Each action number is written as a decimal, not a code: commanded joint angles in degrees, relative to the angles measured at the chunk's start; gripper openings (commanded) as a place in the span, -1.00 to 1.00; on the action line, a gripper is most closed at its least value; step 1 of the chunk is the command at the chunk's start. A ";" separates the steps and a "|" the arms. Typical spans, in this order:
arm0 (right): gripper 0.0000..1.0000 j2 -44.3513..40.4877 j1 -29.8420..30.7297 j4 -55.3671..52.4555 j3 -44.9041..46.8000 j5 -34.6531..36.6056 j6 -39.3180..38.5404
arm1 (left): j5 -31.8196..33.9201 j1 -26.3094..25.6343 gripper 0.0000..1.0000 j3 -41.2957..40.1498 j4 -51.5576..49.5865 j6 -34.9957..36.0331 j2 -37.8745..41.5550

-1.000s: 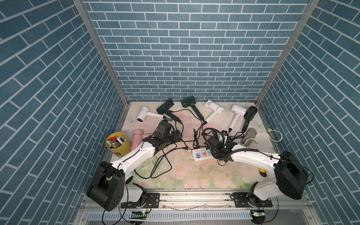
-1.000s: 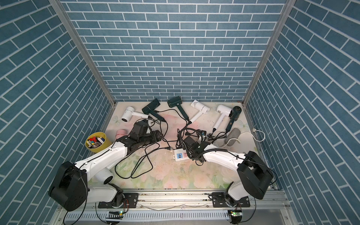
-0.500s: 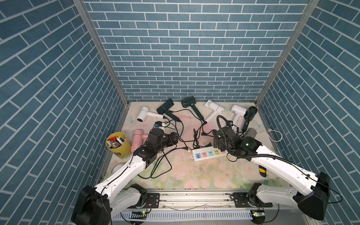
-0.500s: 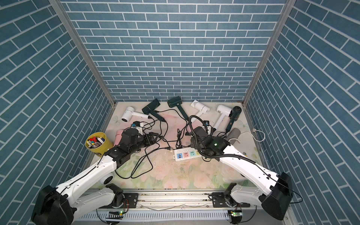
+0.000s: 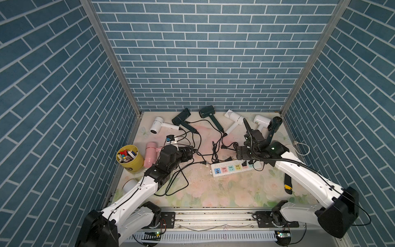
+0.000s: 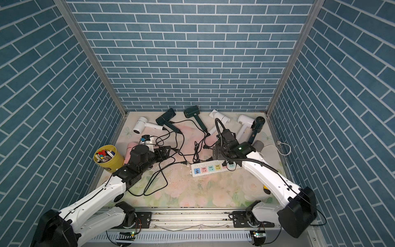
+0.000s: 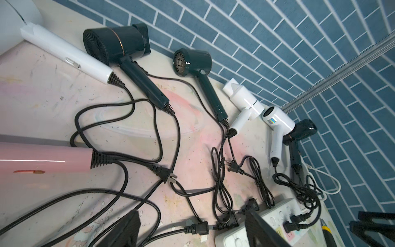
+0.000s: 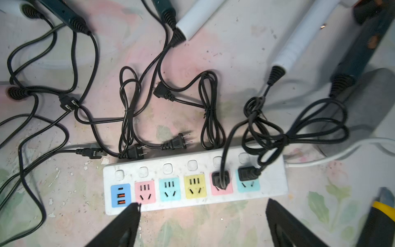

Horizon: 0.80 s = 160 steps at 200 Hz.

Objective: Charge the blow dryers
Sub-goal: Adjust the charging cable at the center of the board.

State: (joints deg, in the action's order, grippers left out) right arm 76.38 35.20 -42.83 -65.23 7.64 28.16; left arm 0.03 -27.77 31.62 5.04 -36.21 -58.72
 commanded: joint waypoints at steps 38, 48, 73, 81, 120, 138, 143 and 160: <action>0.63 18.84 -6.13 2.29 -14.14 -14.17 -4.42 | -1.78 -0.01 0.64 3.51 0.06 1.41 -6.57; 0.60 21.83 -6.99 3.35 -16.32 -15.26 -3.41 | -2.05 0.00 0.64 3.86 0.06 1.42 -7.59; 0.59 29.21 -8.69 7.44 -22.20 -19.76 -0.98 | -2.58 -0.01 0.63 5.01 -0.53 1.41 -10.13; 0.59 31.90 -9.00 8.03 -24.94 -20.60 -0.74 | -2.67 0.06 0.63 5.24 -0.56 1.49 -10.56; 0.62 47.48 -11.15 5.70 -43.25 -20.95 -1.08 | -2.83 0.33 0.63 5.69 -1.07 1.69 -11.30; 0.65 55.15 -12.03 3.72 -51.88 -21.54 -0.98 | -2.44 0.40 0.63 5.74 -1.30 2.00 -10.93; 0.65 57.08 -12.21 2.72 -54.58 -21.47 -0.87 | -2.36 0.43 0.63 5.74 -1.28 2.02 -10.77; 0.67 63.21 -12.50 -0.39 -63.44 -22.33 -0.58 | -2.14 0.43 0.63 5.80 -1.55 2.28 -10.55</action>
State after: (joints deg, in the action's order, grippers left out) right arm 132.79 23.49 -37.82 -119.31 -12.73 26.76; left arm -2.59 -27.73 35.79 4.54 -35.07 -70.00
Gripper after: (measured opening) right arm 0.828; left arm 0.817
